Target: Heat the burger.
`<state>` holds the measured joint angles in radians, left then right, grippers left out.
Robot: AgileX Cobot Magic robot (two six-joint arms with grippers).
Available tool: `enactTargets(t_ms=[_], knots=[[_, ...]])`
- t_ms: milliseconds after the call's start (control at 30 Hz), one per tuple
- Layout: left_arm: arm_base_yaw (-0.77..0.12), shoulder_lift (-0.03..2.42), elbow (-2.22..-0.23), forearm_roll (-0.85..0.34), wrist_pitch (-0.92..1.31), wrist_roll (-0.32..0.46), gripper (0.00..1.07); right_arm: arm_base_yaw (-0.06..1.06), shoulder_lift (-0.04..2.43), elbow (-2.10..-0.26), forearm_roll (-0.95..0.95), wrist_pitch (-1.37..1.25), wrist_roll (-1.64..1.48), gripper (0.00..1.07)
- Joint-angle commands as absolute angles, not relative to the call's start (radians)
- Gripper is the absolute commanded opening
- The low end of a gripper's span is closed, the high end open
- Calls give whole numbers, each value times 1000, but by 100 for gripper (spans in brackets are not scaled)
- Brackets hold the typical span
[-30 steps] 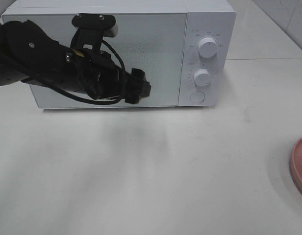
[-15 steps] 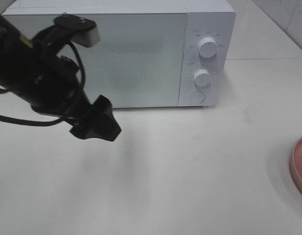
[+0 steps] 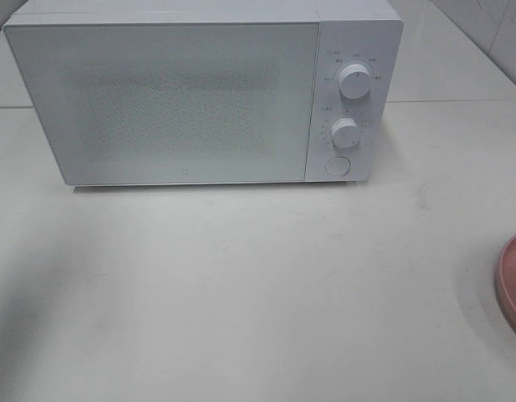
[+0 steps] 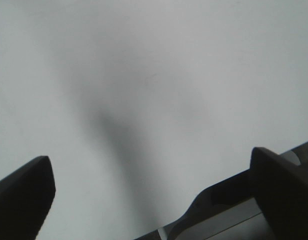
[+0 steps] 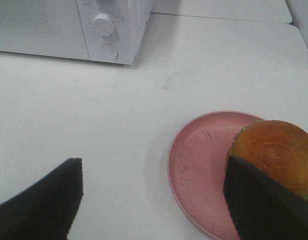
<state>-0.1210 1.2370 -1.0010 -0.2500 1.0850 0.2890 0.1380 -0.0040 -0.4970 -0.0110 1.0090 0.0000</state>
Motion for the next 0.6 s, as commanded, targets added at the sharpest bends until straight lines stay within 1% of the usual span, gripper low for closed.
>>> enactTargets(t_ms=[33,67,167,300,333,533,600], knots=[[-58,1198,-1000,-200,1132,218,98,130,-33,-496,-9,996,0,76],[-20,1158,-993,-169,1145,183,98,130,-33,-496,-9,996,0,76],[17,1087,-953,-153,1145,162,98,130,-33,-496,-9,996,0,76],[26,1010,-892,-142,1144,161,98,130,-33,-496,-9,996,0,76],[26,953,-848,-133,1144,161,98,130,-33,-496,-9,996,0,76],[26,820,-729,-126,1143,163,98,130,-33,-496,-9,996,0,76],[26,730,-661,-127,1129,163,98,130,-33,-496,-9,996,0,76]])
